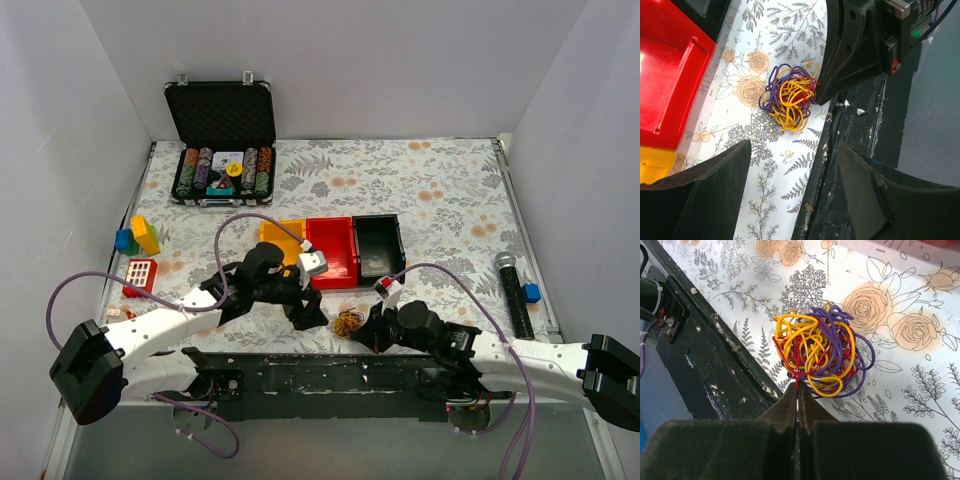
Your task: Untangle the cables
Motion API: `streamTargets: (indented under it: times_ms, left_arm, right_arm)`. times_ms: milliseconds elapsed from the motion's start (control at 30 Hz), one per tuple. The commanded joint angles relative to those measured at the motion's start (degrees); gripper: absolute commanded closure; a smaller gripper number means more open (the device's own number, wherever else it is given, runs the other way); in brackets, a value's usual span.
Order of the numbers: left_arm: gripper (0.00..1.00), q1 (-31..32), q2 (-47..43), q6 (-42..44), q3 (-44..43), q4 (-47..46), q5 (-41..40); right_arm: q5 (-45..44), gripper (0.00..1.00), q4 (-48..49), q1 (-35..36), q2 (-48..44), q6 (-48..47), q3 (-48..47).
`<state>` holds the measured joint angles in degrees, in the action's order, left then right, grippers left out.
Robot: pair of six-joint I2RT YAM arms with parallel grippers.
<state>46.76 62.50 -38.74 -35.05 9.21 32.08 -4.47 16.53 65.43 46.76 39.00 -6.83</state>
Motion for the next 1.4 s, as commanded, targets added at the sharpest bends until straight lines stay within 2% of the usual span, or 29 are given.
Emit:
streamTargets:
  times_ms: [0, 167, 433, 700, 933, 1067, 1267, 1333, 1367]
  left_arm:
    - [0.33, 1.7, 3.0, 5.4, 1.1, -1.6, 0.5]
    - [0.36, 4.0, 7.7, 9.0, 0.6, -4.5, -1.0]
    - [0.44, 4.2, 13.0, 12.4, -2.0, -8.0, -4.5]
    - [0.44, 4.6, 16.4, 12.5, -4.1, -8.2, -1.2]
    - [0.61, 5.7, 17.0, 17.8, -4.7, -2.5, 3.5]
    - [0.61, 6.1, 17.2, 21.0, -3.5, -1.6, 3.2]
    - [0.56, 6.1, 17.9, 20.0, -4.9, -4.6, 1.2]
    - [0.60, 6.1, 18.3, 20.5, -5.4, -4.6, 1.2]
    - [0.65, 6.1, 18.4, 20.6, -5.6, -4.6, 1.3]
  right_arm:
    - [0.9, 0.99, 1.9, 0.1, 1.0, 0.0, -0.8]
    - [1.1, 0.99, 1.8, 0.2, 0.6, -0.4, -0.8]
    - [1.9, 0.99, 2.1, 0.1, 0.3, -1.3, -0.5]
    - [2.6, 0.99, 3.0, 0.1, 0.8, -1.8, -0.5]
    - [2.0, 0.99, 3.3, 0.2, 0.7, -1.7, -0.4]
    - [2.0, 0.99, 3.5, 0.2, 0.8, -1.8, -0.5]
    - [2.8, 0.99, 4.3, 0.2, 1.8, -1.7, -0.7]
    - [3.1, 0.99, 4.6, 0.1, 2.1, -1.9, -0.9]
    - [3.1, 0.99, 4.3, 0.1, 2.1, -2.0, -1.0]
